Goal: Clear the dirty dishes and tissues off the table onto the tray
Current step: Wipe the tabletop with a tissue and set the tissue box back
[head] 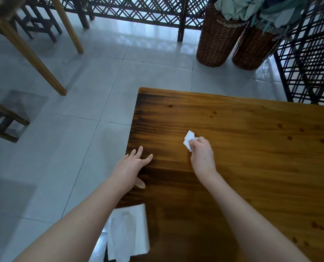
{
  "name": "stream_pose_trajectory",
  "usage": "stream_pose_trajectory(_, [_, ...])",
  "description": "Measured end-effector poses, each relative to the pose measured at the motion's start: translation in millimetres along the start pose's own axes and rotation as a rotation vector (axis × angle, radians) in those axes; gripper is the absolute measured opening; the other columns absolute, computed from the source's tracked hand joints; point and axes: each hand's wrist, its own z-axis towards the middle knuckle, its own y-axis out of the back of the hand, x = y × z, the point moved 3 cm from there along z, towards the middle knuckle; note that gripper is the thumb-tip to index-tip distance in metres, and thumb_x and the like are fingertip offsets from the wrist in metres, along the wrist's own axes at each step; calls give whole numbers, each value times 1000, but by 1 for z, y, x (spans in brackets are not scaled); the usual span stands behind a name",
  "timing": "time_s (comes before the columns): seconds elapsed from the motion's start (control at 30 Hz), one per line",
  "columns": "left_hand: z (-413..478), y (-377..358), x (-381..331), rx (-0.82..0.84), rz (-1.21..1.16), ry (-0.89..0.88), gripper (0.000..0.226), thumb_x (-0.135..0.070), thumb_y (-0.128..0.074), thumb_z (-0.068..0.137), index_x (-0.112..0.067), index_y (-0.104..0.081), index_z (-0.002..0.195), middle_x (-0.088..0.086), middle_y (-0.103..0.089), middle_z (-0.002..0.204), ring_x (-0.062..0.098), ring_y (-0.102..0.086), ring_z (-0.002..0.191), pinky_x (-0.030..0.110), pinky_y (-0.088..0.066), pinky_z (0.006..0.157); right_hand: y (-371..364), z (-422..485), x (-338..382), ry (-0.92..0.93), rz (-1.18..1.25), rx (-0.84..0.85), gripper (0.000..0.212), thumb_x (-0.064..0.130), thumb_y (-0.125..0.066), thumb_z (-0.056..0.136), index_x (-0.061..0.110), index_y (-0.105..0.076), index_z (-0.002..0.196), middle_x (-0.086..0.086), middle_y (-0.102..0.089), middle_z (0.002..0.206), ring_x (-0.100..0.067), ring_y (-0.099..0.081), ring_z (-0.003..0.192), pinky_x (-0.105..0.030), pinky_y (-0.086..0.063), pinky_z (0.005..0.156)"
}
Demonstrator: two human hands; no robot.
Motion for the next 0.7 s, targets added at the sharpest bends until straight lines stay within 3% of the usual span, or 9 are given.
stream_pose_trajectory(0.2, [1,0,0,-3,14,17,103,-36,-75,79,-39,-3,151,1,11,161,25,1,148,42,-15,117,-4,-9,8,25,117,37,16,-4,-60,86,7,-70,87,1,-58,87,-12,-54,90,-19,-43,72])
stream_pose_trajectory(0.3, [2,0,0,20,16,29,103,-35,-76,79,-39,-2,151,1,12,160,25,1,148,42,-15,117,-1,10,8,41,144,5,17,-2,-58,88,4,-71,98,0,-56,87,-16,-53,91,-20,-39,72])
stream_pose_trajectory(0.47, [0,0,1,-8,18,27,102,-36,-75,79,-40,-3,151,0,11,161,25,0,148,42,-16,117,-1,40,4,127,49,-5,32,-3,-65,83,8,-67,114,-4,-54,106,-16,-48,100,-18,-43,76])
stream_pose_trajectory(0.6, [-2,1,0,-29,9,19,102,-34,-75,79,-39,-4,151,0,9,161,23,0,148,41,-14,118,-2,53,-2,208,-14,17,23,-7,-63,84,7,-70,101,-4,-58,97,-17,-52,93,-27,-53,76])
stream_pose_trajectory(0.7, [-5,0,1,-48,-8,16,101,-33,-75,79,-40,-5,151,-1,9,161,22,0,148,41,-14,118,4,66,-11,167,-7,-25,19,-9,-60,84,5,-70,92,-3,-56,92,-18,-52,91,-25,-49,74])
